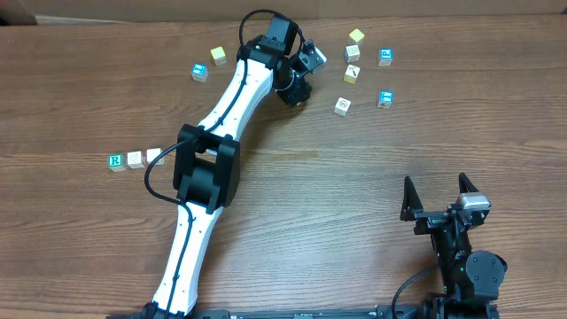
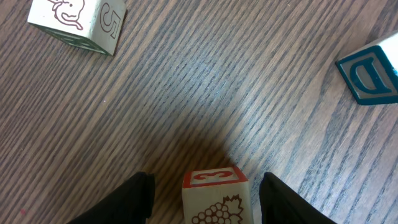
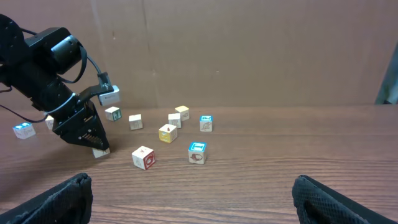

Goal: Form a horizontal line
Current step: 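Reach the left gripper to the red-bordered '3' block and grasp it, then carry the '3' block left toward the right end of the row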

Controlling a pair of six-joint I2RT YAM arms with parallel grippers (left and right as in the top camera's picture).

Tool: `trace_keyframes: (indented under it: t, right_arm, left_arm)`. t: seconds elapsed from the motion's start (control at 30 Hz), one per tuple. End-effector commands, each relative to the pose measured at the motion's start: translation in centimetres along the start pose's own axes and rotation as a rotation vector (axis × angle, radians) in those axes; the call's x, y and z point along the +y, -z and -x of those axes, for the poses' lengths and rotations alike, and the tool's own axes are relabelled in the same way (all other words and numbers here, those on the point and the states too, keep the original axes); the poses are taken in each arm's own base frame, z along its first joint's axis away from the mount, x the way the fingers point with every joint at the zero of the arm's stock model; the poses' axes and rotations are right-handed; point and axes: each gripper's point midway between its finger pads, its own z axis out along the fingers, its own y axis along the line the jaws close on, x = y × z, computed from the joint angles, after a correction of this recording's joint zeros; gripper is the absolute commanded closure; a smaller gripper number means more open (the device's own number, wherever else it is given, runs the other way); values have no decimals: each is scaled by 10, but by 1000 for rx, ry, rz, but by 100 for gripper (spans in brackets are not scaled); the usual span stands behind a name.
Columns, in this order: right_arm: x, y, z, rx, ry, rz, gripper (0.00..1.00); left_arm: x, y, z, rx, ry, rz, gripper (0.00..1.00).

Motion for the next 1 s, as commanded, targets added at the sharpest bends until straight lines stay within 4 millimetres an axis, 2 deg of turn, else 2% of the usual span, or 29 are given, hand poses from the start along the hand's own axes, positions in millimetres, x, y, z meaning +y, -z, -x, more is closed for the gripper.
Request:
trace_keyframes:
  t: [0.0, 0.97]
  right_arm:
    - [-1, 0, -3, 0, 5, -2, 0]
    - [-1, 0, -3, 0, 5, -2, 0]
  left_arm:
    - [-7, -13, -9, 17, 10, -32, 48]
    - [-8, -20, -14, 23, 22, -32, 48]
